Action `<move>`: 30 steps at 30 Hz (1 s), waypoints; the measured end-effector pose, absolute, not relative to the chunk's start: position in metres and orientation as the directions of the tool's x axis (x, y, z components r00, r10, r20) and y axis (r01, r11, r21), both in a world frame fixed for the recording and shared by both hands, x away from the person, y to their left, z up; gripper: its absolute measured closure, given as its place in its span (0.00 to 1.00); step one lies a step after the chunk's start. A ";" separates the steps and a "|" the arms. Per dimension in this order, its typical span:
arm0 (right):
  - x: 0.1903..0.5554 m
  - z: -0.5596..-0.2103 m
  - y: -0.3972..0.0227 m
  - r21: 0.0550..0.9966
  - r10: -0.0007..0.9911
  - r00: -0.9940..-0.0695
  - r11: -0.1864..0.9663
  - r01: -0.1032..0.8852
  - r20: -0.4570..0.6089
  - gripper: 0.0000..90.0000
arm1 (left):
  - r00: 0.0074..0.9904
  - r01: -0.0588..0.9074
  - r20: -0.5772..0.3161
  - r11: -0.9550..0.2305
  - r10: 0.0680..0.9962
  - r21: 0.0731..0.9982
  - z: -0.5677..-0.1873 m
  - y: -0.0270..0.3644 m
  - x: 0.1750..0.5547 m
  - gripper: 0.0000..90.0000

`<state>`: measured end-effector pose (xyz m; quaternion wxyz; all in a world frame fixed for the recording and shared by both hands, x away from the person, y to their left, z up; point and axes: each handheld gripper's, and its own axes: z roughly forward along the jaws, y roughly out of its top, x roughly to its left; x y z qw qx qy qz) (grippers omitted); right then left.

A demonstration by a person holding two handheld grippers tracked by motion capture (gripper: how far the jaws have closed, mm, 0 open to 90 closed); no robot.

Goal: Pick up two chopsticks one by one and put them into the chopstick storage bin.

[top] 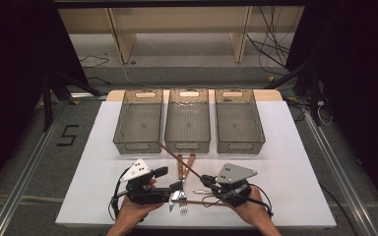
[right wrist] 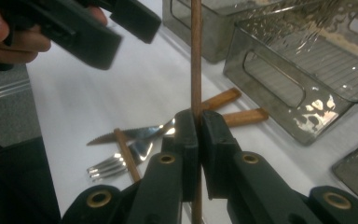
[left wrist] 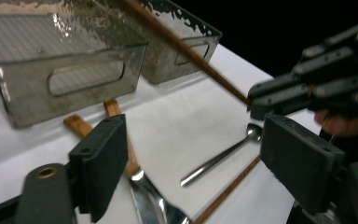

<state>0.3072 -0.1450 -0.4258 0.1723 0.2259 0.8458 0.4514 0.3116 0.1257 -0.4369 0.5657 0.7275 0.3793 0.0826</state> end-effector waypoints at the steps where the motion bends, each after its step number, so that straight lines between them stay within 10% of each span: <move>1: 0.307 -0.426 -0.144 0.850 0.546 -0.834 0.474 0.229 -0.080 0.96 | 0.692 0.469 -0.324 -0.061 0.645 0.881 -0.434 0.124 0.315 0.32; 23: 0.306 -0.433 -0.138 0.888 0.563 -0.825 0.405 0.217 -0.055 0.96 | 0.675 0.615 -0.570 0.070 0.468 0.785 -0.428 0.110 0.345 0.90; 30: 0.307 -0.435 -0.141 0.905 0.552 -0.834 0.361 0.226 -0.012 0.84 | 0.693 0.620 -0.587 0.070 0.419 0.781 -0.418 0.115 0.345 0.94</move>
